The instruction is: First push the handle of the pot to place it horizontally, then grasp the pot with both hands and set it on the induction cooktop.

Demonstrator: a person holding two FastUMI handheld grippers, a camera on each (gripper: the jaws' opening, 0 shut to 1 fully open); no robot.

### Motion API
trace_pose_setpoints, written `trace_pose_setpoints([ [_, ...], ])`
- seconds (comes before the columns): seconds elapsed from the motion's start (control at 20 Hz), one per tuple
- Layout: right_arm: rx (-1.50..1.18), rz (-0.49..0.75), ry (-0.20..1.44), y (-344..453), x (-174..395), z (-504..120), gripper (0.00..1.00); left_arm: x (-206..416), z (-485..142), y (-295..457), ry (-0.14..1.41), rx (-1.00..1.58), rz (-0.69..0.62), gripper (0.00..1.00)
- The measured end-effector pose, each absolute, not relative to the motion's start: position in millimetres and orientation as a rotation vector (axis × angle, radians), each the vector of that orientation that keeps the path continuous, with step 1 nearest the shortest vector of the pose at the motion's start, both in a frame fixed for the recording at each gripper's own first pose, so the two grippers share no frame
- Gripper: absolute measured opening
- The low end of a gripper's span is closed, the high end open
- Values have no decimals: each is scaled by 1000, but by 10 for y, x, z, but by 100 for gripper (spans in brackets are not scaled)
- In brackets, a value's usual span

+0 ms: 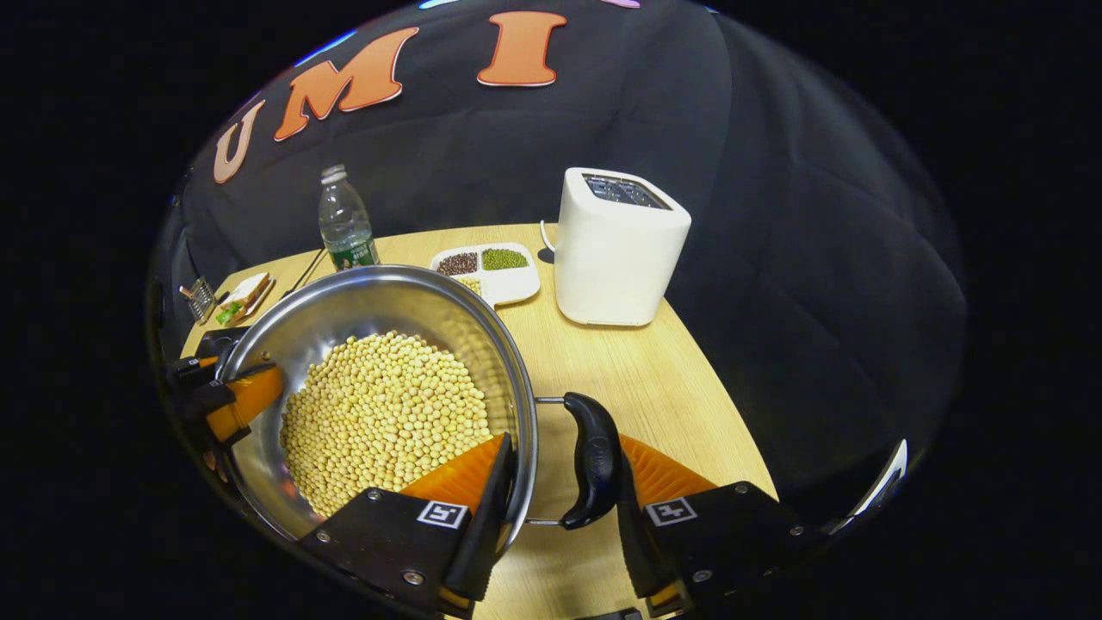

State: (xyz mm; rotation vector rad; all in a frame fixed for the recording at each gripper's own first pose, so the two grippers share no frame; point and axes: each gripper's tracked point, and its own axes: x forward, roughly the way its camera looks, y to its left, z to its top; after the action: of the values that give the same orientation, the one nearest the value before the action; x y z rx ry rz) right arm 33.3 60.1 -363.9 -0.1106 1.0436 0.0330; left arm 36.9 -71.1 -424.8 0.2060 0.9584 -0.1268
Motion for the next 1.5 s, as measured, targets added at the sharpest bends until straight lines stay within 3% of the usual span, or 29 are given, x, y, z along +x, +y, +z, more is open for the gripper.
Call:
trace_pose_setpoints([
  [0.55, -71, 91, 967, 848, 332, -3132, 60, 371, -3520, -365, 857, 244, -64, 75],
  [0.6, -76, 99, 961, 913, 340, -3075, 55, 365, -3471, -298, 855, 240, -54, 75],
  [0.7, -90, 119, 945, 1010, 339, -2980, 55, 355, -3345, -156, 849, 236, -29, 78],
  [0.8, -96, 145, 935, 1207, 342, -2908, 60, 355, -3223, 16, 835, 232, 4, 75],
  [1.0, -92, 186, 933, 1551, 368, -2860, 60, 299, -3064, 339, 823, 242, 48, 72],
  [1.1, -102, 207, 931, 1725, 366, -2832, 60, 280, -2988, 492, 816, 241, 70, 78],
  [1.5, -119, 296, 897, 2434, 365, -2728, 60, 106, -2720, 1241, 802, 219, 182, 75],
])
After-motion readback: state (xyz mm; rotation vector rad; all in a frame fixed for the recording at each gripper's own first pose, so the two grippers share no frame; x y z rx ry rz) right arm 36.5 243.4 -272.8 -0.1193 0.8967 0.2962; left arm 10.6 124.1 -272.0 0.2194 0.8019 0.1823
